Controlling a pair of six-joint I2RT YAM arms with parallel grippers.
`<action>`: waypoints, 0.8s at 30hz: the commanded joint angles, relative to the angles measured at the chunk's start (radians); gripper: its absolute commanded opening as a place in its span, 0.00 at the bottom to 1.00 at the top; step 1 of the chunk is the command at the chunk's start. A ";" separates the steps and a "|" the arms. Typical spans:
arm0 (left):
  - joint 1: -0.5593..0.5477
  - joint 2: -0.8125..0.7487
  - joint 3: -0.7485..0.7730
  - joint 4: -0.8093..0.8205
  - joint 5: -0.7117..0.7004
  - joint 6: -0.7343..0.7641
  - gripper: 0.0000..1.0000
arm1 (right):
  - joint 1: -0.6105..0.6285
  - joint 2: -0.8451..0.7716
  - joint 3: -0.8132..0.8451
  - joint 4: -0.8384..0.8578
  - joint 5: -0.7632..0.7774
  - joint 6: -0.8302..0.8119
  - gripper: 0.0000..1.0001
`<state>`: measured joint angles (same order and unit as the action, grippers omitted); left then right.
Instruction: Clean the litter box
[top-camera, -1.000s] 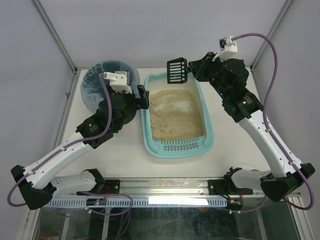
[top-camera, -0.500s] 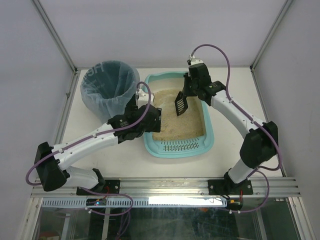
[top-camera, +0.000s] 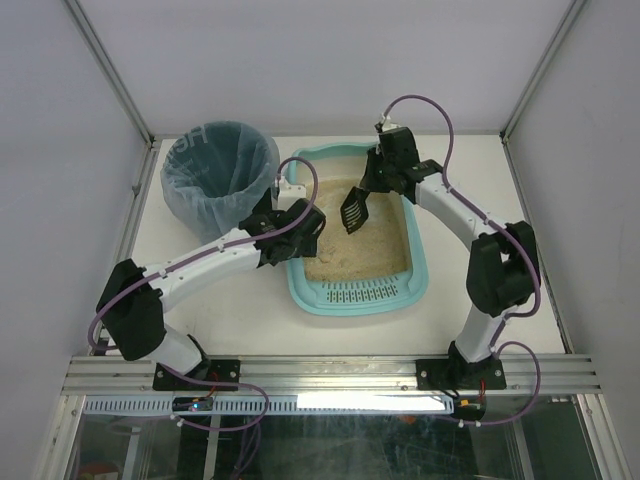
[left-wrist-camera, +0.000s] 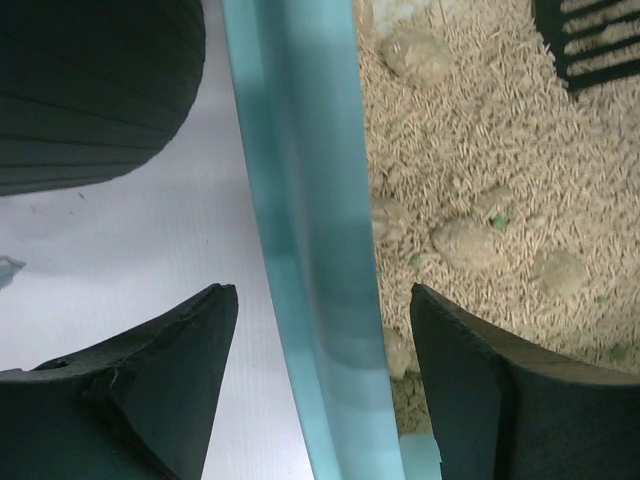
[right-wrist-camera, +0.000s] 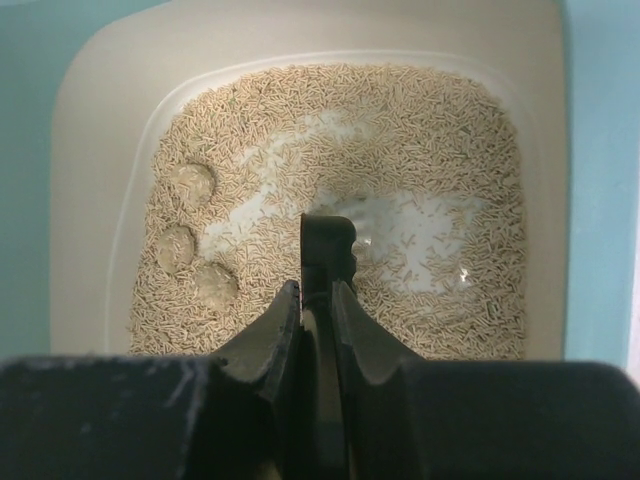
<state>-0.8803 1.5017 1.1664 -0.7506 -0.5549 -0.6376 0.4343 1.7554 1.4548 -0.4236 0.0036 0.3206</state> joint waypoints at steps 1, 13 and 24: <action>0.041 0.029 0.054 0.088 0.042 0.051 0.70 | -0.021 0.025 0.017 0.083 -0.118 0.038 0.00; 0.048 0.118 0.048 0.137 0.081 0.106 0.49 | -0.038 0.098 -0.048 0.149 -0.371 0.073 0.00; 0.049 0.128 0.047 0.151 0.082 0.128 0.39 | -0.020 0.120 -0.144 0.230 -0.496 0.109 0.00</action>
<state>-0.8299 1.6024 1.1908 -0.6888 -0.5308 -0.5301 0.3885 1.8599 1.3445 -0.1890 -0.4126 0.4206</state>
